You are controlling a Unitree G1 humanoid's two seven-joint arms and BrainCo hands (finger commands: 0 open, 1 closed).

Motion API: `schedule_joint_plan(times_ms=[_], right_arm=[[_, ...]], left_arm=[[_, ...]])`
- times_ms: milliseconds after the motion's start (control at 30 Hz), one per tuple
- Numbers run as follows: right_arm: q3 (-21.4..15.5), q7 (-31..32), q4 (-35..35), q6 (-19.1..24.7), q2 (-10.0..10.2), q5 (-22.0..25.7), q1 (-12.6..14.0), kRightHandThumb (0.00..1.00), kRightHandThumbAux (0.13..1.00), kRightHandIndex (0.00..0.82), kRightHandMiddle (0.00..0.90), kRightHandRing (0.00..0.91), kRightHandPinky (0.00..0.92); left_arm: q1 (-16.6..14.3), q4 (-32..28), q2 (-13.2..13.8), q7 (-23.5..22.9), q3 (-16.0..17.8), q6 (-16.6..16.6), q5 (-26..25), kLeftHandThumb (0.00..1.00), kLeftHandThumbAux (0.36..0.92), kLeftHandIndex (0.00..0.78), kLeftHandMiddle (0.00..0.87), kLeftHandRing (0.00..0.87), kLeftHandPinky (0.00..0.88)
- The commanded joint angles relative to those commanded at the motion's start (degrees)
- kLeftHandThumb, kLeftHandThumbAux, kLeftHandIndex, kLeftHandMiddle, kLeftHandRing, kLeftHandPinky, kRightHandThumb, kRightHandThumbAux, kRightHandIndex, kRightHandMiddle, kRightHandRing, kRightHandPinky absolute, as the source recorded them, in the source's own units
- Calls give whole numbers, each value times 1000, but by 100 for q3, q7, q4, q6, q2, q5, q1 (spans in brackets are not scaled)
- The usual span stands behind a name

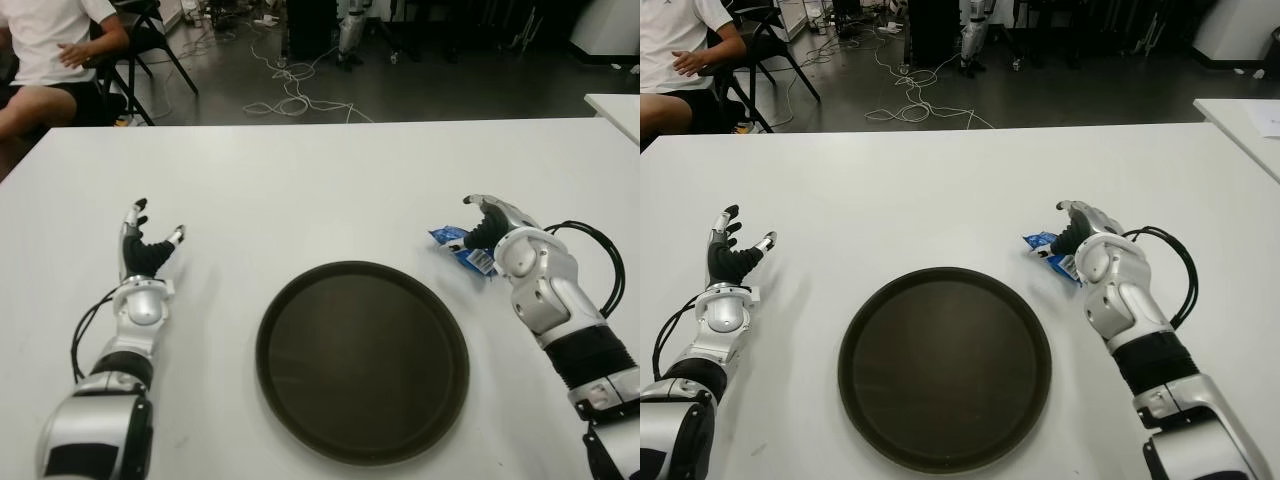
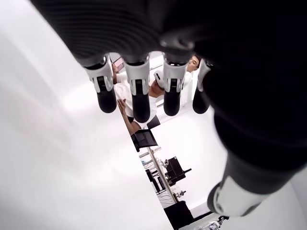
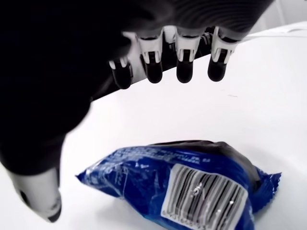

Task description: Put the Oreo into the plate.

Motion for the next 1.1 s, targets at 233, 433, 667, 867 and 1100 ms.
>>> schedule_joint_plan(times_ms=[233, 433, 667, 867, 1100], right_arm=[[-138, -159, 103, -145, 98, 185, 31, 0, 738, 34, 79, 30, 0], [-175, -277, 321, -304, 140, 290, 0, 0, 740, 39, 86, 39, 0], [-153, -392, 476, -407, 149, 326, -23, 0, 734, 44, 85, 45, 0], [-112, -323, 586, -419, 133, 370, -75, 0, 728, 39, 83, 47, 0], [-104, -460, 945, -604, 186, 379, -160, 0, 725, 36, 69, 38, 0]], left_arm=[[-5, 12, -4, -7, 12, 10, -18, 0, 773, 61, 102, 83, 69], [-2, 19, 11, 8, 5, 12, -5, 0, 765, 62, 108, 89, 70], [5, 18, 19, 35, -18, 0, 24, 0, 769, 63, 114, 96, 76], [7, 12, 12, 12, -7, -19, 2, 0, 766, 66, 109, 90, 75], [11, 7, -1, -47, 29, -46, -49, 0, 775, 67, 105, 85, 71]])
